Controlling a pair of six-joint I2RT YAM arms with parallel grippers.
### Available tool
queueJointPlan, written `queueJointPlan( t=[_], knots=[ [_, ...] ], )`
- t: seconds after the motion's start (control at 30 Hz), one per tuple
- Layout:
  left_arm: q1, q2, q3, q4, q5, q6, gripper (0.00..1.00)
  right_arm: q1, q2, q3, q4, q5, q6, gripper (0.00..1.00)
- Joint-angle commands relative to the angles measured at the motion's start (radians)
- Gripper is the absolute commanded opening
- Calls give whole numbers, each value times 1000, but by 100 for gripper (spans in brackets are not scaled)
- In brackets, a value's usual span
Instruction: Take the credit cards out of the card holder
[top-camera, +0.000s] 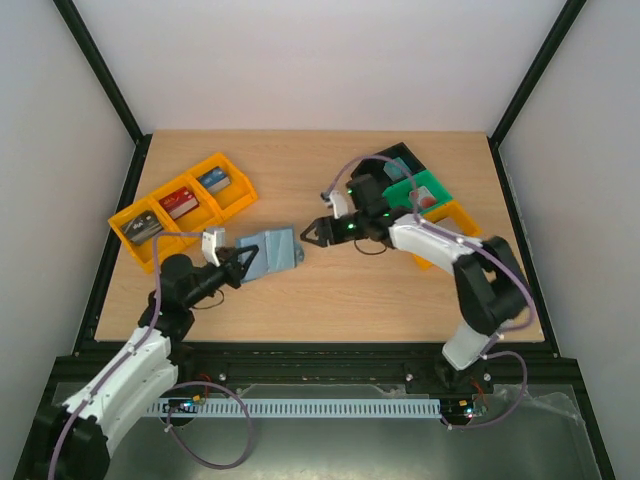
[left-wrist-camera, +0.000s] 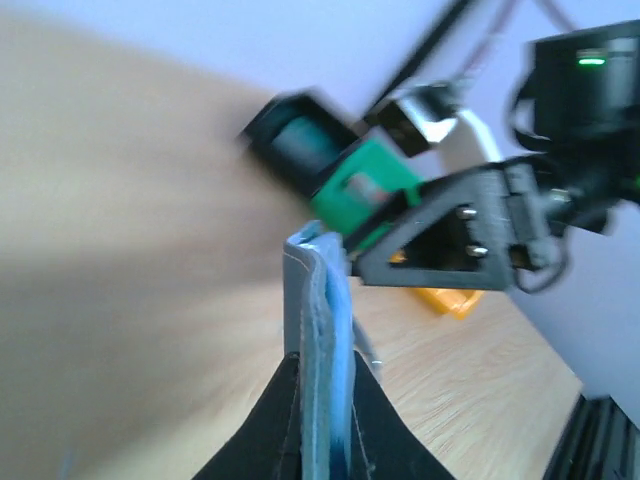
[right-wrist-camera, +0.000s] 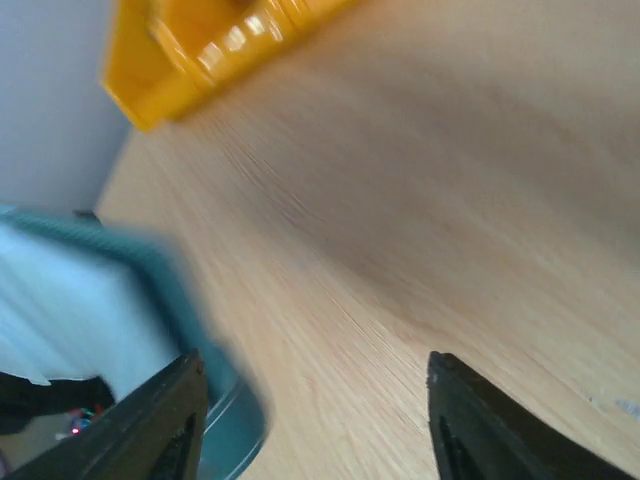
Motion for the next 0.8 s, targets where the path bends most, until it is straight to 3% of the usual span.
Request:
queueJointPlan(
  t=[0.0, 0.2, 0.3, 0.43, 0.57, 0.67, 0.77],
  knots=[
    [38, -80, 116, 139, 237, 389, 2, -45, -187, -44, 132, -121, -126, 63],
    [94, -141, 159, 284, 299, 312, 2, -59, -352, -76, 219, -223, -215, 79],
    [99, -149, 183, 288, 283, 253, 2, -59, -417, -104, 251, -292, -250, 83],
    [101, -157, 197, 293, 256, 172, 2, -57, -478, -101, 198, -274, -340, 84],
    [102, -156, 196, 307, 253, 161, 2, -25, -517, -117, 324, -218, -274, 83],
    [102, -156, 197, 313, 265, 169, 2, 30, -517, -112, 366, -80, -265, 76],
    [103, -160, 202, 312, 270, 177, 2, 46, -484, -81, 376, -81, -264, 71]
  ],
)
